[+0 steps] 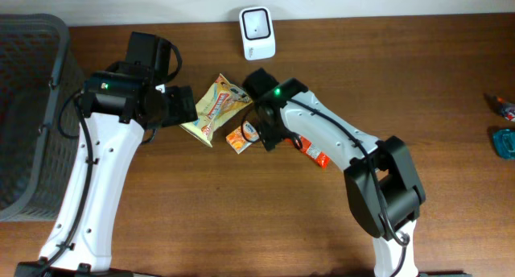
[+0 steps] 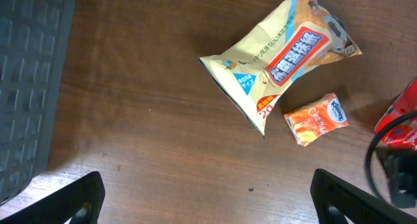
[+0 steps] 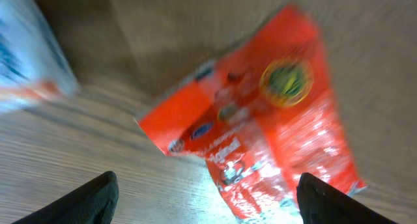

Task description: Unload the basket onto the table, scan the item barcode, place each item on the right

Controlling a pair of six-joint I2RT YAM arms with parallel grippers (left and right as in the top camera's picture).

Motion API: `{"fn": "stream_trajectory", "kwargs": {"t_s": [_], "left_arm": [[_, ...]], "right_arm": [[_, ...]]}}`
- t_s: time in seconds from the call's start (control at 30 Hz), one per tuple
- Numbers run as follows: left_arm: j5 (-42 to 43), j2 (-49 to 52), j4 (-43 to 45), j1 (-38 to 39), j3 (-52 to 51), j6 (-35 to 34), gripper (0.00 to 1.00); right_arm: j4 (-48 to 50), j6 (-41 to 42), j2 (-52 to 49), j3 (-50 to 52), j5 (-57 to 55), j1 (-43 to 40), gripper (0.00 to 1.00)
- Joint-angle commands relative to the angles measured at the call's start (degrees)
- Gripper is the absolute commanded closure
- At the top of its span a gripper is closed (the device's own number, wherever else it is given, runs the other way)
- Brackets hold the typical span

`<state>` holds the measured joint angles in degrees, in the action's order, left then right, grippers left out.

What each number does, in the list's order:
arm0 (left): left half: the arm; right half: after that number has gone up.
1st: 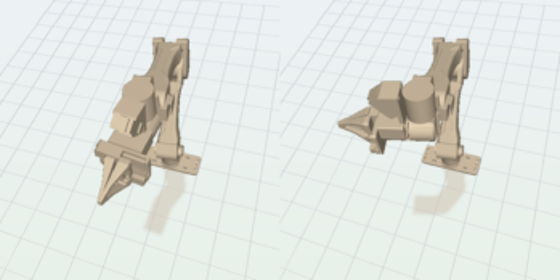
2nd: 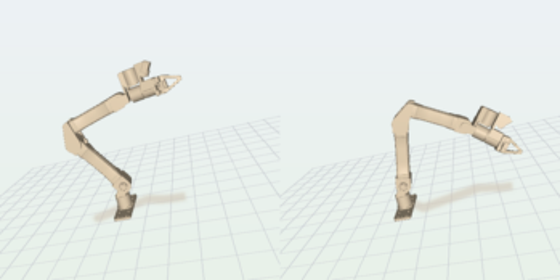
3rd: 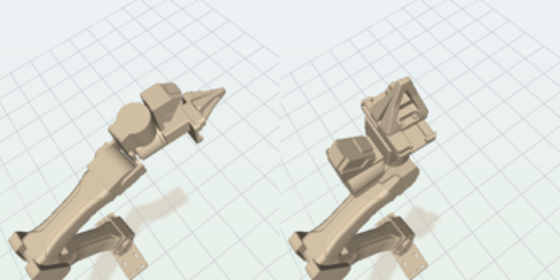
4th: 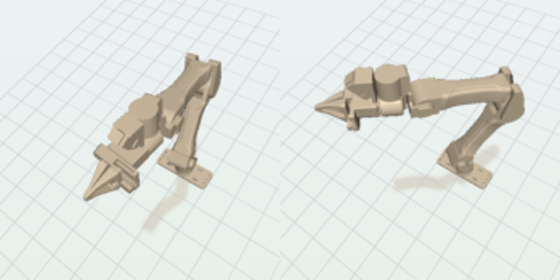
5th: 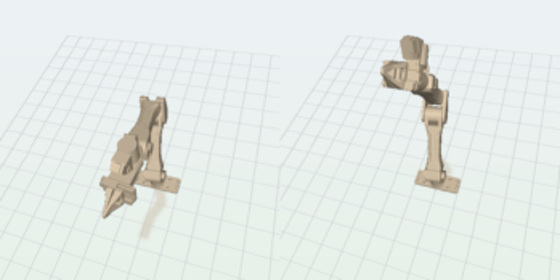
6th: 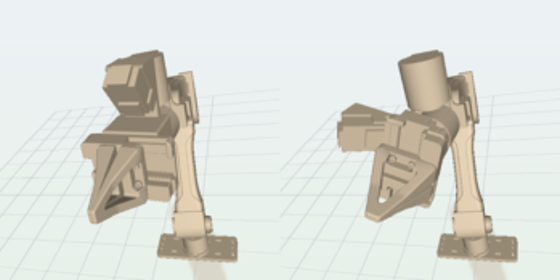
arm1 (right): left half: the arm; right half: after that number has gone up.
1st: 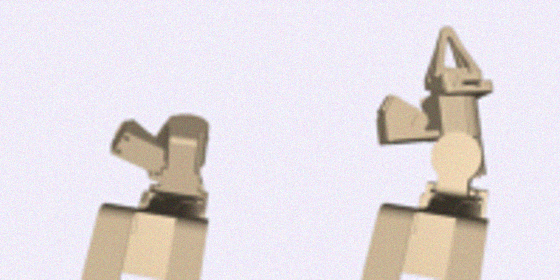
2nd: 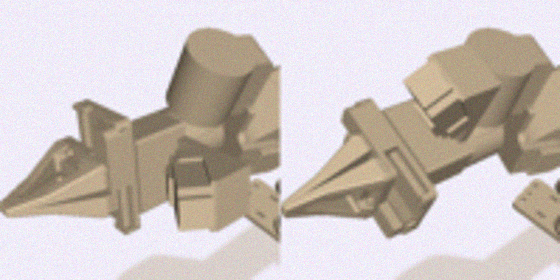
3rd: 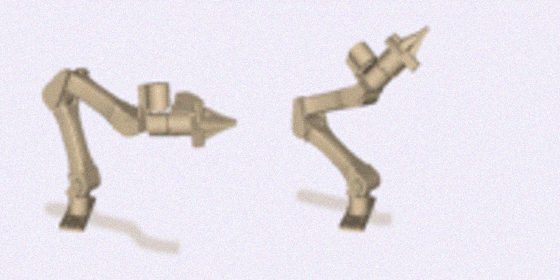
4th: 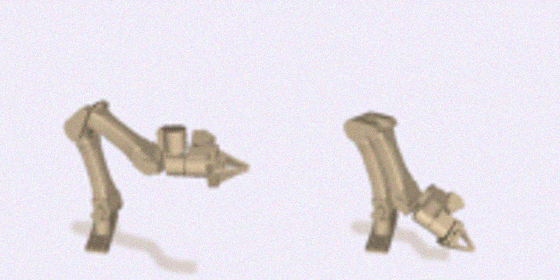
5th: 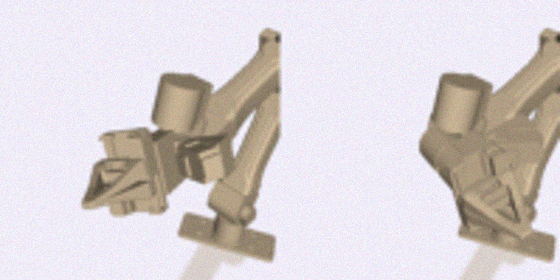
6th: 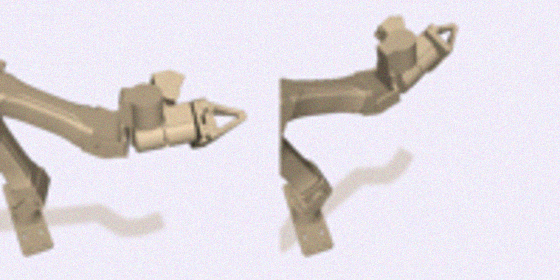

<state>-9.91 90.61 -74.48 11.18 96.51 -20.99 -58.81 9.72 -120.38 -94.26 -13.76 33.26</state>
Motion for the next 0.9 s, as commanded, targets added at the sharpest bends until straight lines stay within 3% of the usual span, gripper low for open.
{"fn": "stream_trajectory", "kwargs": {"t_s": [0.0,0.03,0.1,0.13,0.17,0.2,0.27,0.43,0.53,0.67,0.7,0.77,0.8,0.83,0.87], "left_arm": [[-0.44,-0.31,-0.11,-0.09,0.13,0.07,0.01],[-0.44,-0.31,-0.09,-0.09,0.13,0.04,0.01],[-0.44,-0.31,-0.09,-0.09,0.13,0.07,0.01],[-0.44,-0.31,-0.09,-0.09,0.13,0.07,0.01],[-0.44,-0.31,-0.09,-0.09,0.13,0.04,0.01],[-0.44,-0.31,-0.09,-0.09,0.13,0.04,0.01],[-0.44,-0.31,-0.09,-0.09,0.13,0.04,0.01],[-0.44,-0.31,-0.09,-0.09,0.13,0.07,0.01],[-0.44,-0.31,-0.09,-0.09,0.13,0.04,0.01],[-0.44,-0.31,-0.09,-0.09,0.13,0.04,0.01],[-0.44,-0.31,-0.09,-0.09,0.13,0.07,0.01],[-0.44,-0.31,-0.09,-0.09,0.13,0.04,0.01],[-0.44,-0.31,-0.09,-0.09,0.13,0.07,0.01],[-0.44,-0.31,-0.09,-0.09,0.13,0.04,0.01],[-0.44,-0.31,-0.09,-0.09,0.13,0.07,0.01]], "right_arm": [[7.39,1.49,0.5,7.69,-5.97,0.04,0.12],[9.31,1.46,0.5,9.55,-7.13,0.04,0.15],[13.31,1.49,-0.13,12.09,-7.93,0.04,0.38],[14.86,1.49,-0.13,12.92,-7.96,0.02,0.55],[16.04,1.95,-0.13,13.44,-7.96,-0.02,0.85],[15.56,6.23,0.02,12.66,-7.93,0.0,0.96],[11.63,10.99,1.11,8.02,-7.5,0.0,0.96],[-2.49,12.04,2.67,-10.05,-2.16,-0.02,0.96],[-3.43,12.04,3.02,-11.3,12.9,-0.74,0.96],[-4.59,11.78,3.58,-11.3,36.85,-10.08,0.96],[-5.42,10.99,3.58,-11.3,37.07,-12.55,0.96],[-8.13,-1.73,3.54,-11.3,37.16,-16.48,0.96],[-11.32,-7.13,3.54,-11.28,37.13,-15.76,0.83],[-12.81,-11.96,3.3,-11.04,35.87,-12.85,0.5],[-12.37,-11.85,2.82,-10.91,31.36,-10.25,0.29]]}}
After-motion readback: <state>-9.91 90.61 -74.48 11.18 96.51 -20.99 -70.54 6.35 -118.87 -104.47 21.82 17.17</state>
